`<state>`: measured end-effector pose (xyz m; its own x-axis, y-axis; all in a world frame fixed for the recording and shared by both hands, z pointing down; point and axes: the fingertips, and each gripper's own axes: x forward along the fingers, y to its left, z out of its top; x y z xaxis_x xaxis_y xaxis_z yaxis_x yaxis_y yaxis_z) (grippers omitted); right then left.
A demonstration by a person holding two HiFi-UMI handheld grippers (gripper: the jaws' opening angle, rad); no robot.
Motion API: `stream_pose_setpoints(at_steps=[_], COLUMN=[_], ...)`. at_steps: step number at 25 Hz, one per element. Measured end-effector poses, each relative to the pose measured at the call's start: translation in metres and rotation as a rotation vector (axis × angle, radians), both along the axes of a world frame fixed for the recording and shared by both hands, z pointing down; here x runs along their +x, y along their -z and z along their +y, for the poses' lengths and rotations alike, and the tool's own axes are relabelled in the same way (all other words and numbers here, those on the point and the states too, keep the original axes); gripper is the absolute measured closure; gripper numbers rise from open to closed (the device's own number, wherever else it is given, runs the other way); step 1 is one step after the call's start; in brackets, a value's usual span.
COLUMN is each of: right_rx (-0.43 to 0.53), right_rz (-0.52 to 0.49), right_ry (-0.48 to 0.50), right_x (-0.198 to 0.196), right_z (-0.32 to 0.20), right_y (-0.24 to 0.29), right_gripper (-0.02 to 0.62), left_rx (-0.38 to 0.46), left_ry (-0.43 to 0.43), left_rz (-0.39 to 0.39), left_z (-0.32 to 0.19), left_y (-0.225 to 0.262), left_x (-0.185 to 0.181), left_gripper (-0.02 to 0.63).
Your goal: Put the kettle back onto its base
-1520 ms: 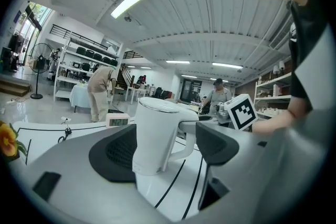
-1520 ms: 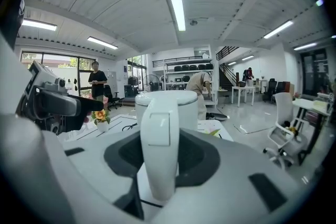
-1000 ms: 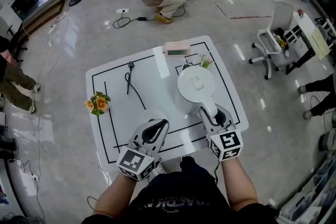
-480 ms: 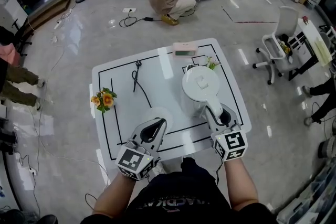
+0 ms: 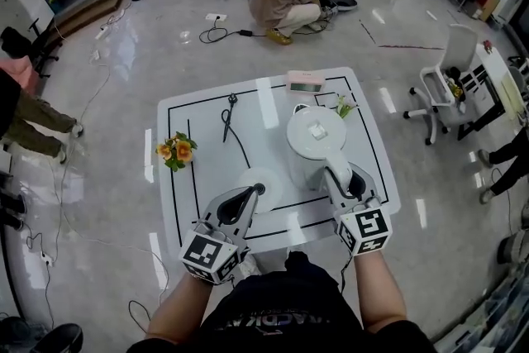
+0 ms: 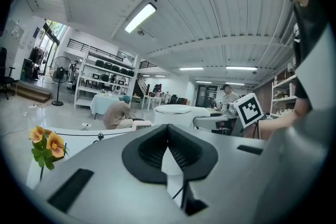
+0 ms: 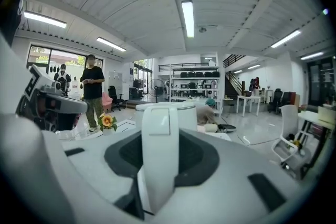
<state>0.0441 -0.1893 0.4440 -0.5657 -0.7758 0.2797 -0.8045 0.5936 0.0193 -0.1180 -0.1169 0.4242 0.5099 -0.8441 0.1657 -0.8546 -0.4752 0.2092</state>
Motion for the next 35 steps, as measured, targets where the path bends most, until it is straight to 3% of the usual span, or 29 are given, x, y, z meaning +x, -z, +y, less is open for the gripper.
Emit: stream_pose_setpoints(at_steps=[19,35], right_rx=[0.036,0.008], right_rz=[-0.085,-0.115], right_ry=[0.118,0.109], right_x=[-0.103,-0.14], right_z=[0.029,0.053], right_y=[0.029,0.013], right_gripper=[0.468,0.468], left_rx=[0.015,-0.008], left_ry=[0.082,0.076], left_rz=[-0.013,-0.038], left_z=[0.049,0.081], left_y=[0.007,-0.002], left_x=[-0.072,-0.107], left_gripper=[0.601,0.601])
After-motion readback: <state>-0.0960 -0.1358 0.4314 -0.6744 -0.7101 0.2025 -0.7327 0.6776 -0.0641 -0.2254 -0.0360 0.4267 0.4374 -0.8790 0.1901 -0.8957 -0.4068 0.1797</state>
